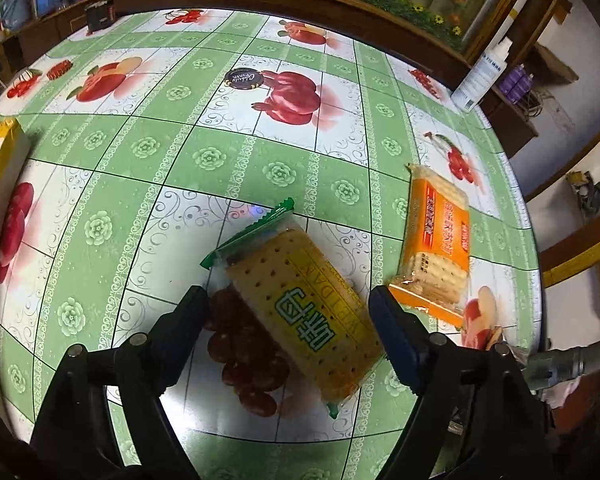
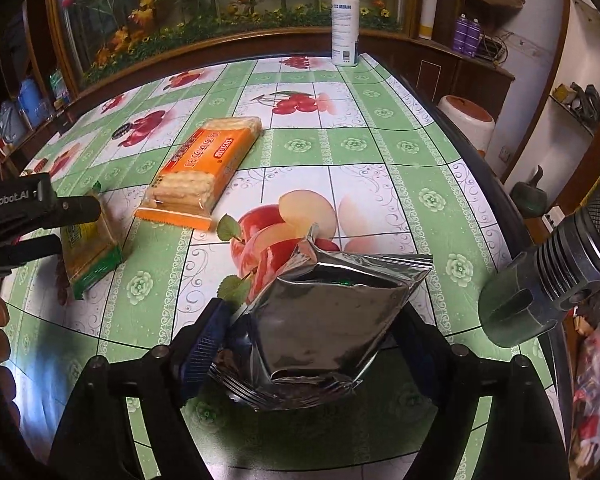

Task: Organize snacks
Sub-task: 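Grasp the silver foil pouch with right tool while left tool grasps the cracker pack, then carry the silver pouch in right tool and cracker pack in left tool over the tray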

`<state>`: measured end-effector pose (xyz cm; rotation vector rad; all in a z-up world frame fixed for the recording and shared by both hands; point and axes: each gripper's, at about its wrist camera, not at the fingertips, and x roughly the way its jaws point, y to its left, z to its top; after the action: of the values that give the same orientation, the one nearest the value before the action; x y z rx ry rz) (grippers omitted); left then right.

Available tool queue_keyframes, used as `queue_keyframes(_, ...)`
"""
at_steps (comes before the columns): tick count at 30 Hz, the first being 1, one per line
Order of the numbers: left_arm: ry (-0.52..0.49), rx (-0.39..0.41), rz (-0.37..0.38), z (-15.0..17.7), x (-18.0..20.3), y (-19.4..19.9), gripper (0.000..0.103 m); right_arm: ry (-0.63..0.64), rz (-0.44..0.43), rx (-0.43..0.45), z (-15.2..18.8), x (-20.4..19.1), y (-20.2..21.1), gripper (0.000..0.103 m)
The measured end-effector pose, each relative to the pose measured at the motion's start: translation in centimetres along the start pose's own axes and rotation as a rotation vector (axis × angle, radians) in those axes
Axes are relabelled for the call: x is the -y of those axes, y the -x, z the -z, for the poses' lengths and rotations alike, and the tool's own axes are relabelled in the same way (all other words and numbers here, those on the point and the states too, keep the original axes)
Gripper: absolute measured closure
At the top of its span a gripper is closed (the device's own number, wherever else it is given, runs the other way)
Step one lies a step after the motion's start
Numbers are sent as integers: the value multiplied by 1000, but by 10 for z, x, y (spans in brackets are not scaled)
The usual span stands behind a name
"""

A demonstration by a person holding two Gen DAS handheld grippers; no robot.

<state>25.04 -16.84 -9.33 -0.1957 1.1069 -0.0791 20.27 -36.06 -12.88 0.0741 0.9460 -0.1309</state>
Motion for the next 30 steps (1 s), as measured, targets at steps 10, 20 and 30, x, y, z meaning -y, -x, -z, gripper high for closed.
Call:
queue_keyframes(10, -236, 67, -116, 15, 13, 1, 58, 22, -10, -9, 1, 0, 1, 28)
queue_keyframes(20, -230, 63, 65, 46, -62, 41, 60, -10, -158, 7, 18, -4, 22, 42)
queue_keyframes(30, -233, 195, -10, 77, -103, 106, 60, 10, -348, 36, 36, -49, 60, 42)
